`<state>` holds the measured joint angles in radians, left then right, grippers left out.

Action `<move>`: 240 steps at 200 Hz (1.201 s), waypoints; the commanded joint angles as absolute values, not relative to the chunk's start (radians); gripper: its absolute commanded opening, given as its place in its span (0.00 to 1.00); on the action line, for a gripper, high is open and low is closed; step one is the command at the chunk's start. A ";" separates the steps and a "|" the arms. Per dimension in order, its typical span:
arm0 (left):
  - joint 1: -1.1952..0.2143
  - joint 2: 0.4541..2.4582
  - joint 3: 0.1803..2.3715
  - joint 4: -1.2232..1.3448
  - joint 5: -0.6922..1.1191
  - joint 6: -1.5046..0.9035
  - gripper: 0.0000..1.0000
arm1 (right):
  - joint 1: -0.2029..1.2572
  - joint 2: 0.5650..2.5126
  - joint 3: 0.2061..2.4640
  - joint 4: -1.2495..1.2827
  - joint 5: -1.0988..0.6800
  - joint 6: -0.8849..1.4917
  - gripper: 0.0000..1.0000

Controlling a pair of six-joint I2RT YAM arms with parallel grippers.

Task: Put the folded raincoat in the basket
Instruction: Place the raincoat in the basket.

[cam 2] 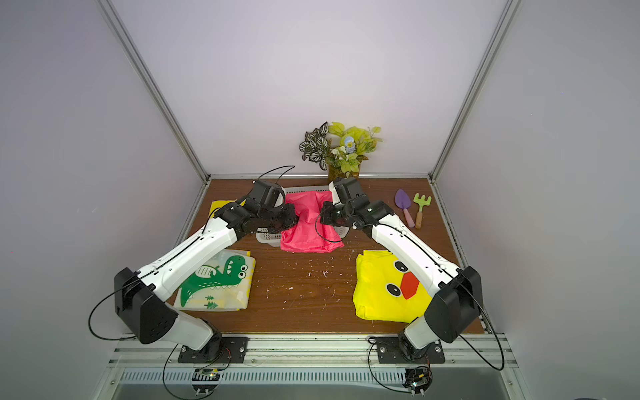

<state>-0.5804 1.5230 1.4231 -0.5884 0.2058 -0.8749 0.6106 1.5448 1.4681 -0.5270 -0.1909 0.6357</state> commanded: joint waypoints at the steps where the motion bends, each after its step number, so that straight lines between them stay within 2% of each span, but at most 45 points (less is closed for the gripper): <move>1: -0.554 1.546 1.472 -0.539 0.247 -0.859 0.00 | 0.608 1.569 1.540 -0.502 -0.311 0.587 0.00; 82: -0.455 1.663 1.559 -0.538 0.264 -0.813 0.00 | 0.538 1.788 1.722 -0.489 -0.421 0.530 0.00; 125: -0.413 1.732 1.580 -0.538 0.206 -0.794 0.00 | 0.509 1.898 1.797 -0.488 -0.440 0.499 0.00; 176: -0.383 1.834 1.609 -0.538 0.178 -0.789 0.02 | 0.468 1.973 1.802 -0.447 -0.443 0.489 0.00; 240: -0.336 1.929 1.625 -0.540 0.201 -0.764 0.00 | 0.441 2.055 1.797 -0.443 -0.460 0.461 0.00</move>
